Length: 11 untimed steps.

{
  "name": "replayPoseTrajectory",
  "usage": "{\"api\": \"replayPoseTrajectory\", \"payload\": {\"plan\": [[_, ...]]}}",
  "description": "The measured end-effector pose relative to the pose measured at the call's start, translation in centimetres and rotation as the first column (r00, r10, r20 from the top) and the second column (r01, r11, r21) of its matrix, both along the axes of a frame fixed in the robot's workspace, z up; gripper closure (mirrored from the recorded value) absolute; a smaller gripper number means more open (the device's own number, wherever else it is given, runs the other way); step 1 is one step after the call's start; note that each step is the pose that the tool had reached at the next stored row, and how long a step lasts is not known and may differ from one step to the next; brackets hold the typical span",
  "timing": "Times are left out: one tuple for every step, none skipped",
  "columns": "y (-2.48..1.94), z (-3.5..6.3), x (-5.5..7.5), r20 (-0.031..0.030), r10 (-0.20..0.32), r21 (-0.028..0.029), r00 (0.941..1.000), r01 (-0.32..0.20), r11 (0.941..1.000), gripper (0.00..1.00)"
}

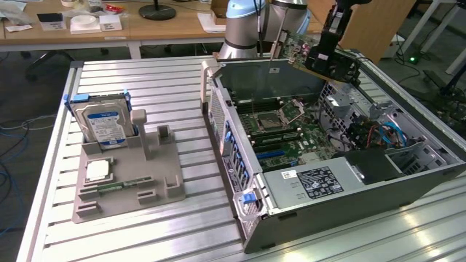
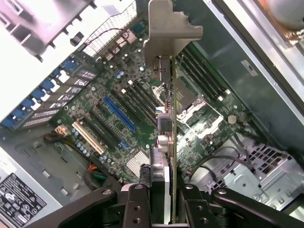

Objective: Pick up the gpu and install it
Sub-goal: 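Insert the gpu into the slot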

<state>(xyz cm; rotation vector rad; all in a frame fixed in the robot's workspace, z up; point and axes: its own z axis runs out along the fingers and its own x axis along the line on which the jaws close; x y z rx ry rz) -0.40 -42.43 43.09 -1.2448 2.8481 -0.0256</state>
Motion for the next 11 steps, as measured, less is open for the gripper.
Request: {"api": "replayPoseTrajectory", "payload": {"plan": [[0.00, 0.00, 0.00, 0.0000, 0.014, 0.0000, 0.9999, -0.014, 0.9999, 0.72], [0.00, 0.00, 0.00, 0.0000, 0.029, 0.0000, 0.9996, -0.029, 0.9996, 0.72], [0.00, 0.00, 0.00, -0.0001, 0.044, 0.0000, 0.9990, -0.044, 0.9990, 0.72], [0.00, 0.00, 0.00, 0.0000, 0.058, 0.0000, 0.9983, -0.058, 0.9983, 0.72], [0.00, 0.00, 0.00, 0.0000, 0.072, 0.0000, 0.9974, -0.072, 0.9974, 0.72], [0.00, 0.00, 0.00, 0.0000, 0.087, 0.0000, 0.9962, -0.087, 0.9962, 0.72], [0.00, 0.00, 0.00, 0.0000, 0.102, 0.0000, 0.9948, -0.102, 0.9948, 0.72], [0.00, 0.00, 0.00, -0.0001, 0.118, 0.0000, 0.9930, -0.118, 0.9930, 0.72], [0.00, 0.00, 0.00, 0.0000, 0.133, -0.0001, 0.9911, -0.133, 0.9911, 0.72], [0.00, 0.00, 0.00, 0.0000, 0.148, 0.0000, 0.9890, -0.148, 0.9890, 0.72], [0.00, 0.00, 0.00, 0.0000, 0.163, 0.0000, 0.9866, -0.163, 0.9866, 0.72]]}}
